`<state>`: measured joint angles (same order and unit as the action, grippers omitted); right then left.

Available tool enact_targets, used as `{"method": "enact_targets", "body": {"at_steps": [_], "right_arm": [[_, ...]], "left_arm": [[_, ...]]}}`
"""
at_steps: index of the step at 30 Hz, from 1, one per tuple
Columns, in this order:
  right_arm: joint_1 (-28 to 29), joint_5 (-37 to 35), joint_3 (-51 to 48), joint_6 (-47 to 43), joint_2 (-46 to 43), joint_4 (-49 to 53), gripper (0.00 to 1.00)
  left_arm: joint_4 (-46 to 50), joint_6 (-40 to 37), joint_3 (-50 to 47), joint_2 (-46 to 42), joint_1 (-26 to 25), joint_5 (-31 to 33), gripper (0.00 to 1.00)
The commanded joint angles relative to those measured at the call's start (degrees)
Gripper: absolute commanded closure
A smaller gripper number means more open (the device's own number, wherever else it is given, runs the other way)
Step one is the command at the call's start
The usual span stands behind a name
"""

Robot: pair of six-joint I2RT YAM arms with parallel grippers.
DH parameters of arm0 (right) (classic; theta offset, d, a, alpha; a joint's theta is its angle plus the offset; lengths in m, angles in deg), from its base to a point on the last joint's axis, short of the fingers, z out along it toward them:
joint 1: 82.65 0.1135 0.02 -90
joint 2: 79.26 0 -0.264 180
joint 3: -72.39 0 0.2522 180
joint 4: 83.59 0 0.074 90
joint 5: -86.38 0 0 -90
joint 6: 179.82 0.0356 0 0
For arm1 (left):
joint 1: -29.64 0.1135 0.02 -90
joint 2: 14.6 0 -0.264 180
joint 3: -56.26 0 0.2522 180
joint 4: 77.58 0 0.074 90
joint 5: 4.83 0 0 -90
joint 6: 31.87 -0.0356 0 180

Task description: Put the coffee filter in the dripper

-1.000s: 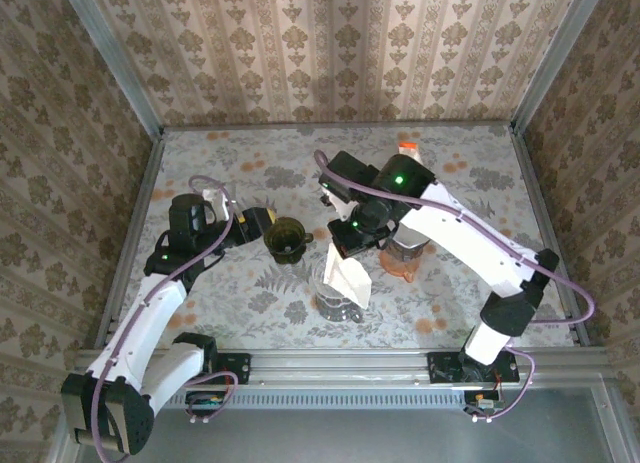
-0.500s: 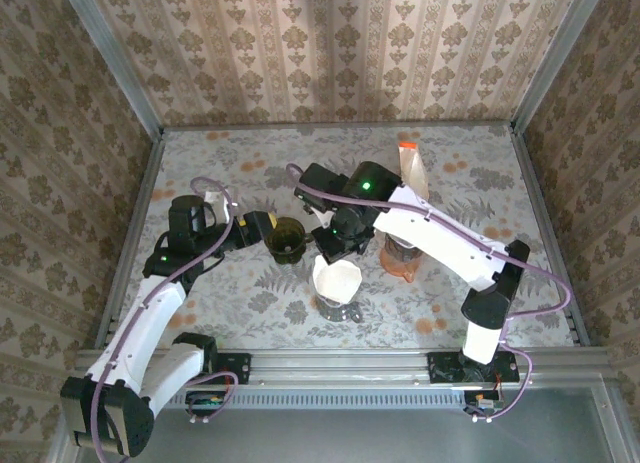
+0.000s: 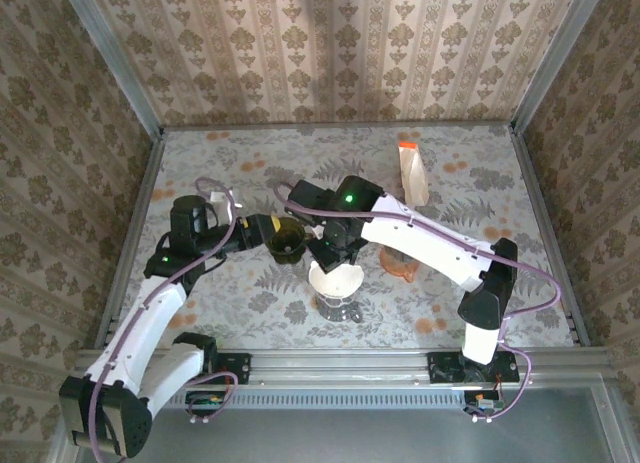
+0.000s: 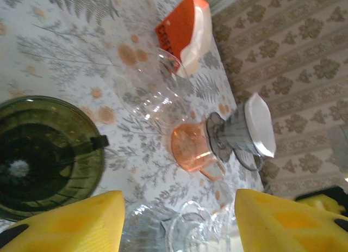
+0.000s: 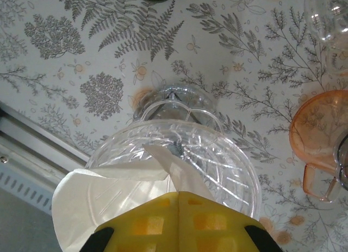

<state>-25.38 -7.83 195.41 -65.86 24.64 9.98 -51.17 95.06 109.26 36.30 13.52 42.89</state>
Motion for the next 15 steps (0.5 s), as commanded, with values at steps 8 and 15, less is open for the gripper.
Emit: {"method": "enact_targets", "body": {"at_steps": [8, 15], "right_arm": [[0.5, -3.2, -4.5, -0.1, -2.2, -4.0, 1.00], [0.5, -3.4, -6.2, 0.3, -3.6, -5.2, 0.97]], "left_arm": [[4.4, -6.6, 0.5, -4.1, -9.3, -6.6, 0.47], [11.0, -10.6, 2.7, -1.8, -18.5, -2.7, 0.52]]}}
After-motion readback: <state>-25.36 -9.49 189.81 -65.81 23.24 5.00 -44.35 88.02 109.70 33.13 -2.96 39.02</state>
